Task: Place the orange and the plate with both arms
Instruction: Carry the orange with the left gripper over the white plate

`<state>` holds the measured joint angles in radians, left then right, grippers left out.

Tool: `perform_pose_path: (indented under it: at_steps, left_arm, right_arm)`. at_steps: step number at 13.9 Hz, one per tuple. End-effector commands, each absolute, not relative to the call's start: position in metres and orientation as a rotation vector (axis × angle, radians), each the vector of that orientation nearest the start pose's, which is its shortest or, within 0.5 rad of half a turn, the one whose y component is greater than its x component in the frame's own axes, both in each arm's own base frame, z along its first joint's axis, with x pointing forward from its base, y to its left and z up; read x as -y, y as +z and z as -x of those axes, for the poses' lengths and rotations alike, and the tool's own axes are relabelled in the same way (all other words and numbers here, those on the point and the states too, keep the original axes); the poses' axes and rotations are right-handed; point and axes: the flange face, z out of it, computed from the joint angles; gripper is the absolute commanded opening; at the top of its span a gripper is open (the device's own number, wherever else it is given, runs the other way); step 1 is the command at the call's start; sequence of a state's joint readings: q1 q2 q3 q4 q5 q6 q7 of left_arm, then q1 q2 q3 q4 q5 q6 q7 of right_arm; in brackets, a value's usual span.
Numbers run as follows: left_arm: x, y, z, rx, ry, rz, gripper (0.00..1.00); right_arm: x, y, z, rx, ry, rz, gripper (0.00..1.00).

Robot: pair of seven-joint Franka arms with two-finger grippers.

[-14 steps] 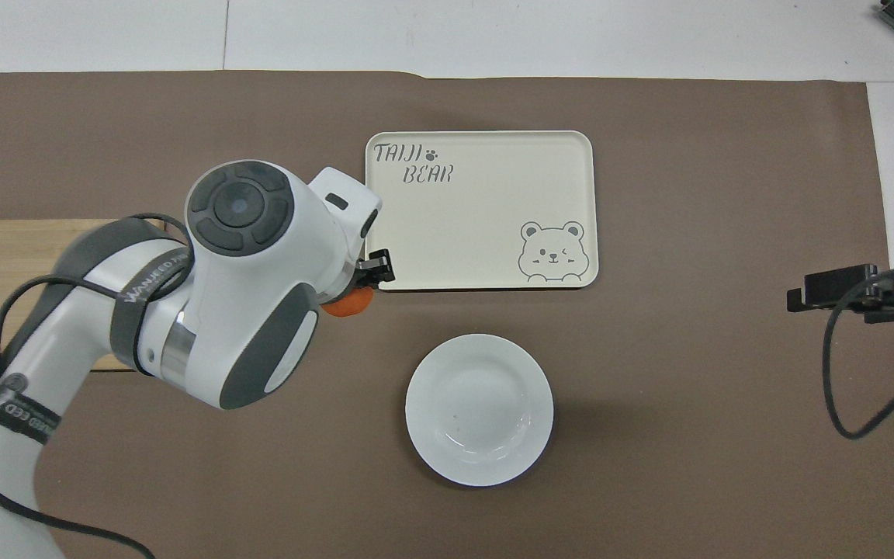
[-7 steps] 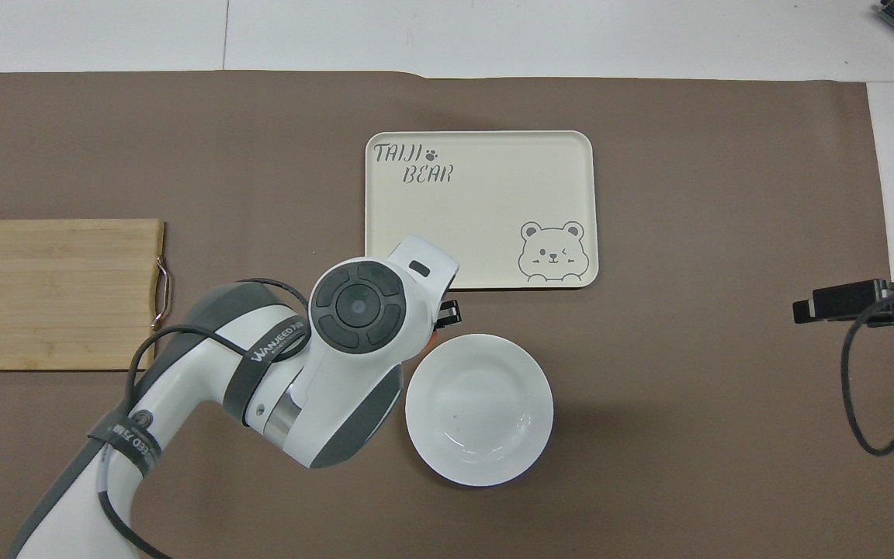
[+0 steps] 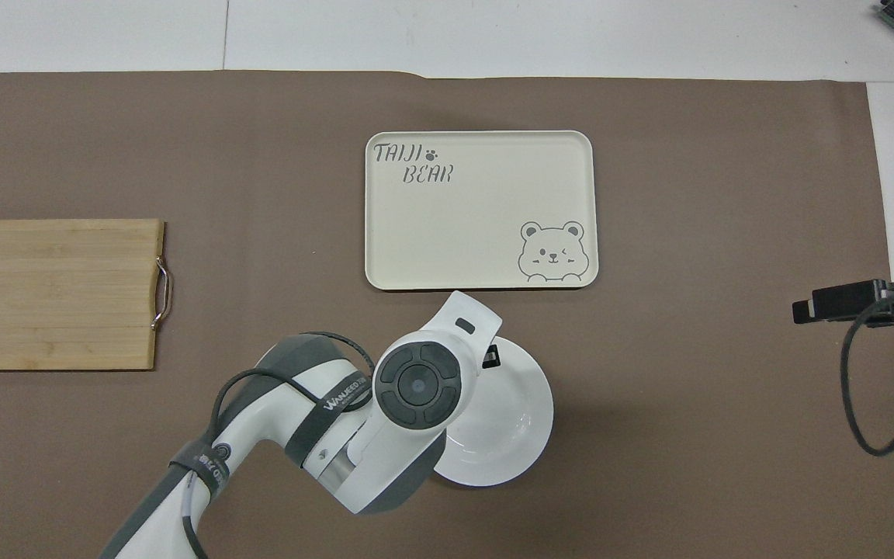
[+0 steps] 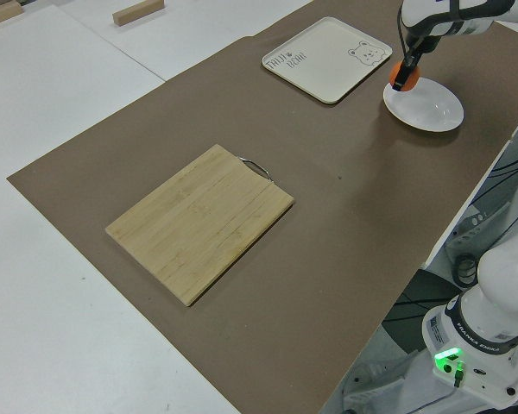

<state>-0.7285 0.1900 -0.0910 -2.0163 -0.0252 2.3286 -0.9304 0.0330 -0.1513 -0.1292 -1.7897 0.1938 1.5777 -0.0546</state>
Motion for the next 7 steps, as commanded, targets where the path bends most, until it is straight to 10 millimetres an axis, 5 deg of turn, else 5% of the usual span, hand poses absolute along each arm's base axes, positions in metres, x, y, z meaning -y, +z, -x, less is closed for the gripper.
perform_pose_path:
  at_steps: [1,6,7]
  left_arm:
    - [0.444,0.354,-0.404,0.246,-0.102,3.272,0.00]
    - [0.466,0.309,-0.343,0.150,-0.008,3.215,0.00]
    - [0.466,0.306,-0.343,0.149,-0.020,3.225,0.53]
  right_arm:
    - [0.035,0.604,-0.496,-0.047,0.046,2.887,1.00]
    - [0.035,0.604,-0.496,-0.051,0.046,2.887,1.00]
    - [0.035,0.604,-0.496,-0.049,0.046,2.887,1.00]
